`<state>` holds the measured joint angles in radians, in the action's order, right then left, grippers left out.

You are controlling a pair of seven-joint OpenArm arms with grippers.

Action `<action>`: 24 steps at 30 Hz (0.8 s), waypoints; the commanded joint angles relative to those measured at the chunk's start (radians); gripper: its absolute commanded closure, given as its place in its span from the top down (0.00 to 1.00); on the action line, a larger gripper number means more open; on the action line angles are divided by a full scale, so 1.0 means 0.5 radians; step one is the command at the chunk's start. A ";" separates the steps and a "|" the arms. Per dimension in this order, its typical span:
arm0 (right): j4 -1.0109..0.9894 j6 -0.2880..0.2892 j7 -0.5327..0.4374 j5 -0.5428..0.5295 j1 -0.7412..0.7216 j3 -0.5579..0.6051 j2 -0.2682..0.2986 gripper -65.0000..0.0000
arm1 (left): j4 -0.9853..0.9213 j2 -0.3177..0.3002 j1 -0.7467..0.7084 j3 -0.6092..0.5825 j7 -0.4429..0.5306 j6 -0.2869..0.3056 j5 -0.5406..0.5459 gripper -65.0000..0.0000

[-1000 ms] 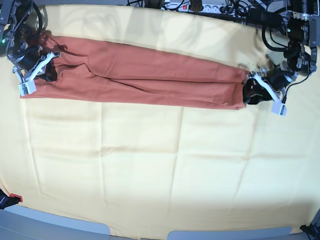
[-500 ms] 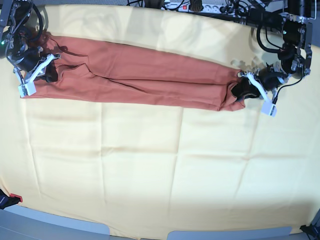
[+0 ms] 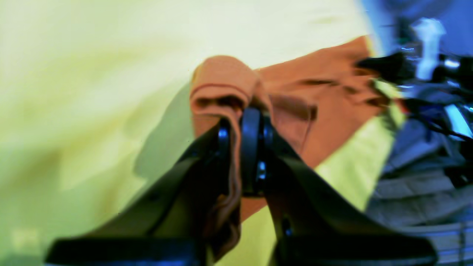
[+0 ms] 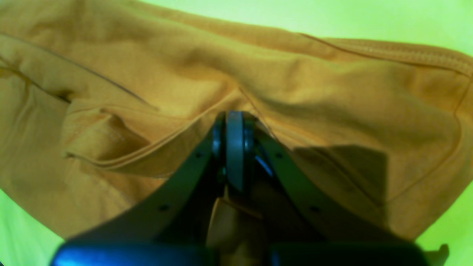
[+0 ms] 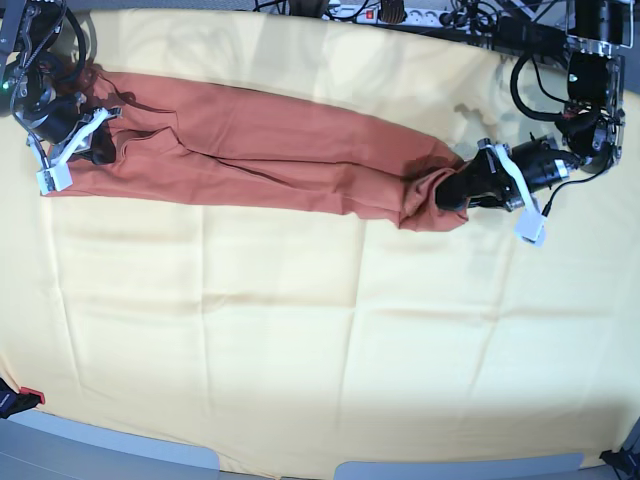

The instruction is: Fold the T-shirt properly

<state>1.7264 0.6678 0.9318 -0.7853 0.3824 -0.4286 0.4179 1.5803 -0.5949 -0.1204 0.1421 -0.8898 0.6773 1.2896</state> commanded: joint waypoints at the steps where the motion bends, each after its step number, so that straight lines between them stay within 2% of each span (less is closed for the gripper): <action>1: 0.015 0.061 -0.008 -0.020 -0.005 -0.005 0.029 0.00 | 0.056 -0.010 0.026 0.015 0.020 0.042 0.075 0.00; 8: 0.015 0.061 0.014 -0.020 -0.005 -0.005 0.029 0.00 | 0.111 0.240 0.024 -0.008 -0.018 0.042 0.101 0.00; 11: 0.015 0.061 0.014 -0.019 -0.005 -0.005 0.029 0.00 | 0.111 0.365 0.026 -0.101 0.014 0.042 -0.020 0.00; 14: 0.015 0.061 0.014 -0.019 -0.005 -0.005 0.029 0.00 | 0.111 0.494 0.026 -0.218 0.154 0.042 -0.258 0.00; 17: 0.015 0.061 0.016 -0.012 -0.005 -0.005 0.029 0.00 | 0.111 0.627 0.025 -0.292 0.224 -0.129 -0.421 0.00; 21: 0.015 0.061 0.031 0.010 -0.005 -0.005 0.029 0.00 | 0.111 0.794 0.025 -0.339 0.214 -0.150 -0.472 0.00; 24: 0.015 0.061 0.031 0.010 -0.005 -0.005 0.030 0.00 | 0.112 0.859 0.026 -0.362 0.155 -0.118 -0.446 0.00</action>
<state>1.7264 0.6674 0.9432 -0.7822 0.3820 -0.4286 0.4183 1.6180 -0.1631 -0.1188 -0.0425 -0.8337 0.6086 1.0389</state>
